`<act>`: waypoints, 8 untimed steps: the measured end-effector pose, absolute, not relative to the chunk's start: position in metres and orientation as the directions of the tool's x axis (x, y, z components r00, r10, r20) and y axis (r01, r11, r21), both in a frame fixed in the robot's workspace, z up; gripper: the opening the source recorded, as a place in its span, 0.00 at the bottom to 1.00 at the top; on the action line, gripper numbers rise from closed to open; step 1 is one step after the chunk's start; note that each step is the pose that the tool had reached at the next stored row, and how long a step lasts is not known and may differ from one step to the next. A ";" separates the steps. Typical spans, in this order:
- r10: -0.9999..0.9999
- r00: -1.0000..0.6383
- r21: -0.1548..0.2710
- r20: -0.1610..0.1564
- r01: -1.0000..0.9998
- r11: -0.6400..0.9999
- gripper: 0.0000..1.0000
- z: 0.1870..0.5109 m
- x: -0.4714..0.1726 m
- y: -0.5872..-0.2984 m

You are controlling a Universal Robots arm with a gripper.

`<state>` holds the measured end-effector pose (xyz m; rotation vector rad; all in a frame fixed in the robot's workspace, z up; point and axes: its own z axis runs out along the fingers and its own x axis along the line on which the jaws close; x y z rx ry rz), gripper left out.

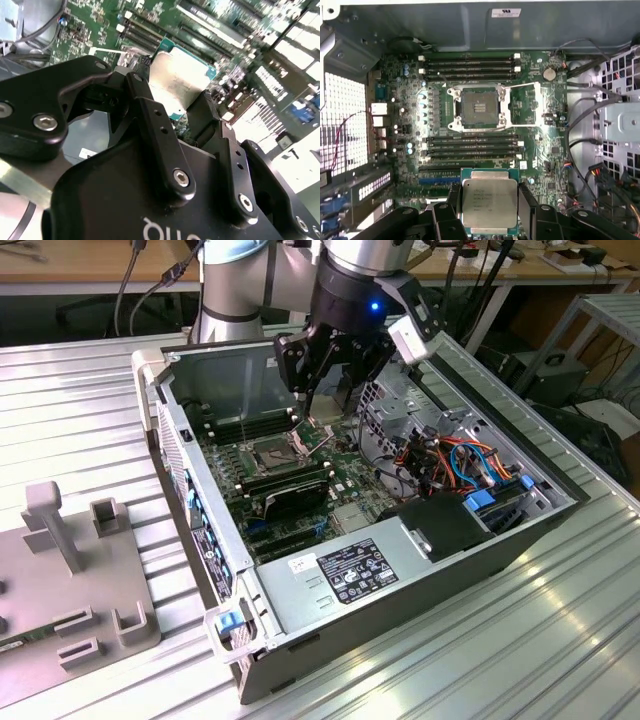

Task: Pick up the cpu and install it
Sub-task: 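Pick up the cpu and move it towards the insertion slot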

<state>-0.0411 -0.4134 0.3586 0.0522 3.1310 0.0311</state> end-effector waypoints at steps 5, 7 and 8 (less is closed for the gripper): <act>0.033 -0.999 0.020 -0.010 0.033 0.999 0.55 0.353 -0.042 -0.399; 0.033 -0.999 0.020 -0.010 0.033 0.999 0.55 0.351 -0.042 -0.394; 0.033 -0.999 0.020 -0.010 0.033 0.999 0.55 0.350 -0.042 -0.392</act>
